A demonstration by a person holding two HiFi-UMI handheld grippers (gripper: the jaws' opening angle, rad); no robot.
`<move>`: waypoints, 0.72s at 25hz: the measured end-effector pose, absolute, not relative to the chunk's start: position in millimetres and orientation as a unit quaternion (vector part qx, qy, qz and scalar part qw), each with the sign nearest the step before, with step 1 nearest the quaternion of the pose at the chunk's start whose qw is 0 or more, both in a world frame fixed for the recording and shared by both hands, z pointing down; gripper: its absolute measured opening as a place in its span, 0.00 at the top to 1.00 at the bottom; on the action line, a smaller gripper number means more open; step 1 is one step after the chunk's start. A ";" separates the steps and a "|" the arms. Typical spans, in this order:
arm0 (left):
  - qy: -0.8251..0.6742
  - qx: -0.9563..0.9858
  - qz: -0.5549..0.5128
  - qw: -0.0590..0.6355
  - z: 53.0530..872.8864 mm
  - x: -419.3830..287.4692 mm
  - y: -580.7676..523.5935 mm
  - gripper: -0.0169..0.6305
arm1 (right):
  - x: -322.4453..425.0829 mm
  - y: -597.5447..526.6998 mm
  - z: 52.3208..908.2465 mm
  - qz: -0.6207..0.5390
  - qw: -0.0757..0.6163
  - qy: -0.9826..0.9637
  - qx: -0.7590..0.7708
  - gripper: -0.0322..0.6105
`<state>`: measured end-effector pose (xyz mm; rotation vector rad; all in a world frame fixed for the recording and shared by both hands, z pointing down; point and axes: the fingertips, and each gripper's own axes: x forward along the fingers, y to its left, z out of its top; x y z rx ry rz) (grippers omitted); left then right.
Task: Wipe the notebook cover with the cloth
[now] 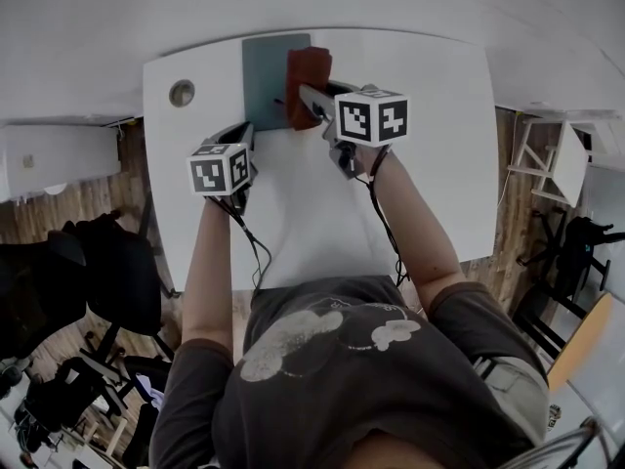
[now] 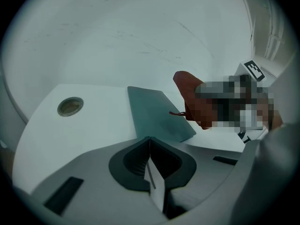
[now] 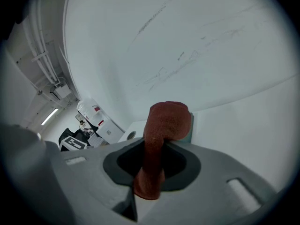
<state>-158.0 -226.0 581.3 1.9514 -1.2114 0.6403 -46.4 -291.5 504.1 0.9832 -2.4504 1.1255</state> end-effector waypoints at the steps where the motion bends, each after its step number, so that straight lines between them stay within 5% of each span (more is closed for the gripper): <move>1: -0.474 0.760 0.251 0.367 579.4 -155.7 -226.6 0.98 | -44.9 -291.4 503.0 0.388 0.135 -0.847 0.338 0.83; 18: -0.442 0.766 0.289 0.366 592.0 -164.5 -228.8 0.98 | -91.2 -314.9 510.4 0.388 0.141 -0.849 0.330 0.83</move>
